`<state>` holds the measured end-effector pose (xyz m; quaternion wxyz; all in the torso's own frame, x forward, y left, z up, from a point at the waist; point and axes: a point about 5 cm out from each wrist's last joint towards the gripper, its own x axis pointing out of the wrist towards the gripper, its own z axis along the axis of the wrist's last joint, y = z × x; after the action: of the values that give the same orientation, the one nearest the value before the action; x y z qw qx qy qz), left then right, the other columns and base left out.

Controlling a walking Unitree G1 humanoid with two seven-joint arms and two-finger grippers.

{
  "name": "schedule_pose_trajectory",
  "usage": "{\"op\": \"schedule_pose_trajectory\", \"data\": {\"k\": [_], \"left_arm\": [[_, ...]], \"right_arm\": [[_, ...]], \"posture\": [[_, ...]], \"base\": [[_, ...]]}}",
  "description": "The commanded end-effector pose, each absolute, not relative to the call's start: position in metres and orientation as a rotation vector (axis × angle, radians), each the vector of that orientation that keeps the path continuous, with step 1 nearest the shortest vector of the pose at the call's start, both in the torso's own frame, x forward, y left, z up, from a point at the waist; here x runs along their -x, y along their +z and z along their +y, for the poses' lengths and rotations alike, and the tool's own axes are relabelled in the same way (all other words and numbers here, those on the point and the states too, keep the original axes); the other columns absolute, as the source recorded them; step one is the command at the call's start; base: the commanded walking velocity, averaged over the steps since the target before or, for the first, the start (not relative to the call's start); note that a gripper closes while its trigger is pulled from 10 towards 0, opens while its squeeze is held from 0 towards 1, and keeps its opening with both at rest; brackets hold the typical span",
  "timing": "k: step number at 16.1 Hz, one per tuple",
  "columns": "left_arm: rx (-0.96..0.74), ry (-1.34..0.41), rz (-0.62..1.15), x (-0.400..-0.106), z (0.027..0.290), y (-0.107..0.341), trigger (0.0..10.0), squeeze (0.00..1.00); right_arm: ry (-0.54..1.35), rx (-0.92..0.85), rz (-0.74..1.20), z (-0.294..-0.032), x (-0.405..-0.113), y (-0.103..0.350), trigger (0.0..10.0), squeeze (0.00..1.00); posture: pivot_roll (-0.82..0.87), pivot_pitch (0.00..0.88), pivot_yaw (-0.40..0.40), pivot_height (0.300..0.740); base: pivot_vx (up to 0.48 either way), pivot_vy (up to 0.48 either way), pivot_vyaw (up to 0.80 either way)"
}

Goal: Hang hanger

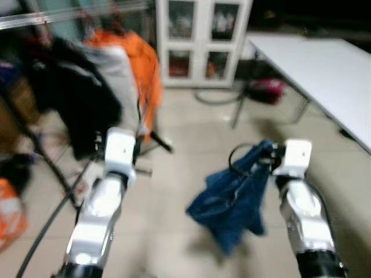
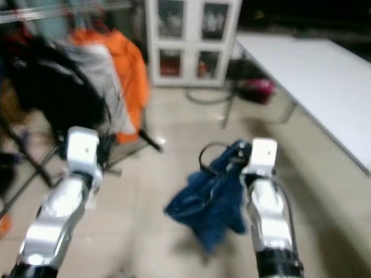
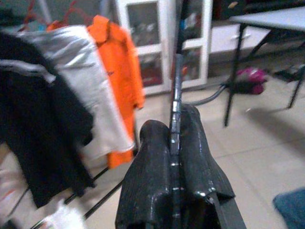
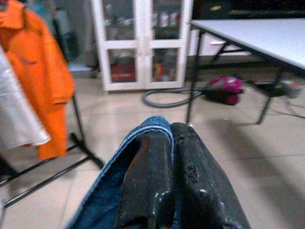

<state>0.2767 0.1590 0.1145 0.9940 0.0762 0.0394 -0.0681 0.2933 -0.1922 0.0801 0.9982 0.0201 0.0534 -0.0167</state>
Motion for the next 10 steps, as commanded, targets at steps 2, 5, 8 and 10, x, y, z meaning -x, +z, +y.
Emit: {"op": "schedule_pose_trajectory", "data": {"k": [2, 5, 8, 10], "left_arm": [[-0.159, -0.131, 0.055, -0.2807, 0.1606, 0.1215, 10.0, 0.00], [-0.159, -0.131, 0.055, -0.2807, 0.1606, 0.1215, 10.0, 0.00], [-0.159, -0.131, 0.055, -0.2807, 0.1606, 0.1215, 10.0, 0.00], [-0.159, -0.131, 0.055, -0.2807, 0.1606, 0.1215, 10.0, 0.00]], "right_arm": [[-0.019, -0.037, 0.083, -0.1884, -0.2974, 0.0863, 0.0, 0.00], [-0.019, -0.037, 0.083, -0.1884, -0.2974, 0.0863, 0.0, 0.00], [-0.019, -0.037, 0.083, -0.1884, -0.2974, 0.0863, 0.0, 0.00], [-0.019, -0.037, 0.083, -0.1884, -0.2974, 0.0863, 0.0, 0.00]], "posture": [[0.02, 0.000, -0.048, 0.740], [0.02, 0.000, -0.048, 0.740], [0.02, 0.000, -0.048, 0.740], [0.02, 0.000, -0.048, 0.740]], "base": [[0.000, 0.000, 0.00], [0.000, 0.000, 0.00], [0.000, 0.000, 0.00], [0.000, 0.000, 0.00]]}}
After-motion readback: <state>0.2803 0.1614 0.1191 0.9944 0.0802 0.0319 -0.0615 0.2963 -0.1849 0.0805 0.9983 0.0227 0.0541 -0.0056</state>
